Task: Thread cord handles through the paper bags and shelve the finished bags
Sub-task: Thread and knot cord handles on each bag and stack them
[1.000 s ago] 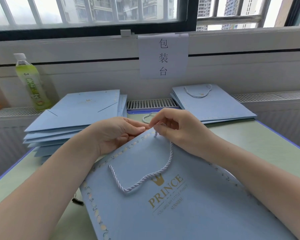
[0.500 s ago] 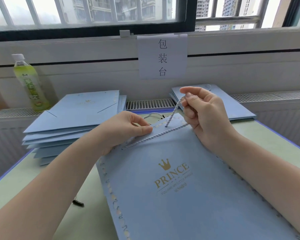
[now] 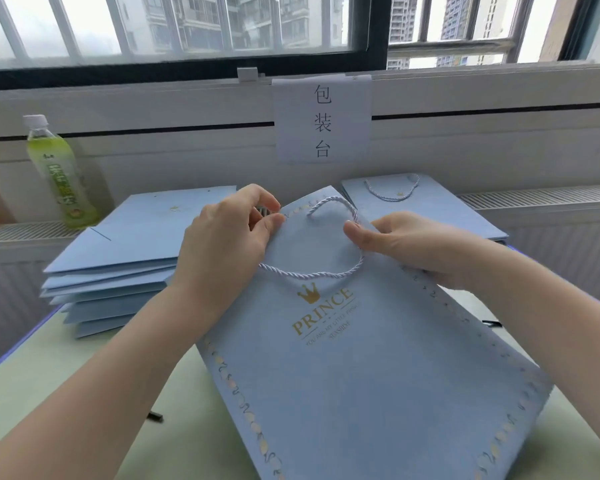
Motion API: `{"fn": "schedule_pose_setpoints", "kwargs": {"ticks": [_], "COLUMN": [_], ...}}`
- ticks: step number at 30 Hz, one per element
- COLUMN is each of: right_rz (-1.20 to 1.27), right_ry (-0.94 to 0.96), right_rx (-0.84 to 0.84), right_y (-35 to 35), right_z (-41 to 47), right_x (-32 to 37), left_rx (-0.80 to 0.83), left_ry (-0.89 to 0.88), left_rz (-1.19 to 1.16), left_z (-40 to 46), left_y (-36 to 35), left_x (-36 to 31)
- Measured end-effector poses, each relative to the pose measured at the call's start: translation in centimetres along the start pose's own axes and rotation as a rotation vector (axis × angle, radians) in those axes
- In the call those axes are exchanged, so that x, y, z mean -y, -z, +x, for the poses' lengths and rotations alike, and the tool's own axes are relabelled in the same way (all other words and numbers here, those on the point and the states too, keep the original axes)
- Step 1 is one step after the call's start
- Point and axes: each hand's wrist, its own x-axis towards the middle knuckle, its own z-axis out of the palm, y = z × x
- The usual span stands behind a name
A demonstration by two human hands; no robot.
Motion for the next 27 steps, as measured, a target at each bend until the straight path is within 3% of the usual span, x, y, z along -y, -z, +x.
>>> {"fn": "schedule_pose_setpoints", "kwargs": {"ticks": [4,11,16,21,24,27], "right_rz": [0.216,0.530,0.640,0.826,0.867,0.885], "right_ry": [0.089,0.170,0.121,0.049,0.051,0.091], "right_rx": [-0.018,-0.394,-0.530,-0.551,-0.548,-0.477], "right_y": [0.4,2.4,2.9,3.4,3.3,2.9], "right_z": [-0.4,0.0,0.2,-0.3,-0.2,-0.5], "right_x": [0.1,0.1,-0.7,-0.6,-0.7,-0.6], "left_rx": [0.073,0.197,0.327,0.128,0.015,0.145], "left_ry": [-0.108,-0.542,-0.603,-0.370,-0.044,0.357], "left_rz": [0.175,0.208,0.151,0.109,0.033,-0.312], "left_z": [0.0,-0.7,-1.7,-1.2,-0.6,0.2], "left_y": [-0.6,-1.4,-2.9,-2.7,-2.0,-1.5], "left_x": [0.3,-0.6,-0.6,-0.4,0.2,0.4]}}
